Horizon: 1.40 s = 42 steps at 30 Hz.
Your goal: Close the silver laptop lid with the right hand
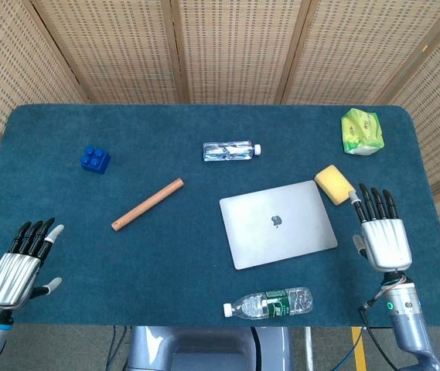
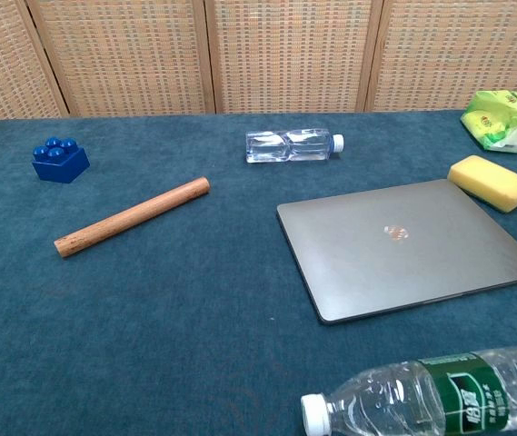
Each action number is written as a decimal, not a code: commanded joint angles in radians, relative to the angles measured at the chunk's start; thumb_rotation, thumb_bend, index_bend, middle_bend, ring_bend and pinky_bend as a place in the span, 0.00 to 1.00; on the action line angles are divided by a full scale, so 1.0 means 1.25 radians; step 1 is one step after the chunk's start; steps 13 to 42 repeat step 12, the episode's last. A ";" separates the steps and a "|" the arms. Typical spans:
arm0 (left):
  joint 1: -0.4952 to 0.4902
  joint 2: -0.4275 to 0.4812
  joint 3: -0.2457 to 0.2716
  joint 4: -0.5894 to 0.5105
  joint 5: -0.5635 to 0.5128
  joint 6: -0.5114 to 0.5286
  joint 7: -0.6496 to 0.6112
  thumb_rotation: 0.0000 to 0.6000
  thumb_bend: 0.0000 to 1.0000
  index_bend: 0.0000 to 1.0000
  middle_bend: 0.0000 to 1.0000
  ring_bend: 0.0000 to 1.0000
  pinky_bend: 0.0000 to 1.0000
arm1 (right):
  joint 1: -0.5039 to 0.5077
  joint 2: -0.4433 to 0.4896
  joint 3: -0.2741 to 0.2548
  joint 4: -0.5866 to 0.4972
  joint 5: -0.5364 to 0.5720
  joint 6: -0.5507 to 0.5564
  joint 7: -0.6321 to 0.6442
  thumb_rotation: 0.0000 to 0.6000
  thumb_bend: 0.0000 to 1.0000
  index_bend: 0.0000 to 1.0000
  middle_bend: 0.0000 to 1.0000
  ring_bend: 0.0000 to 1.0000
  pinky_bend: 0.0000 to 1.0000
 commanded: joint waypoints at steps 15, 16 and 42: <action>0.007 0.000 -0.014 0.010 -0.013 0.015 -0.002 1.00 0.08 0.00 0.00 0.00 0.00 | -0.149 0.014 -0.056 0.069 -0.140 0.122 0.186 1.00 0.21 0.00 0.00 0.00 0.00; 0.007 0.000 -0.014 0.010 -0.013 0.015 -0.002 1.00 0.08 0.00 0.00 0.00 0.00 | -0.149 0.014 -0.056 0.069 -0.140 0.122 0.186 1.00 0.21 0.00 0.00 0.00 0.00; 0.007 0.000 -0.014 0.010 -0.013 0.015 -0.002 1.00 0.08 0.00 0.00 0.00 0.00 | -0.149 0.014 -0.056 0.069 -0.140 0.122 0.186 1.00 0.21 0.00 0.00 0.00 0.00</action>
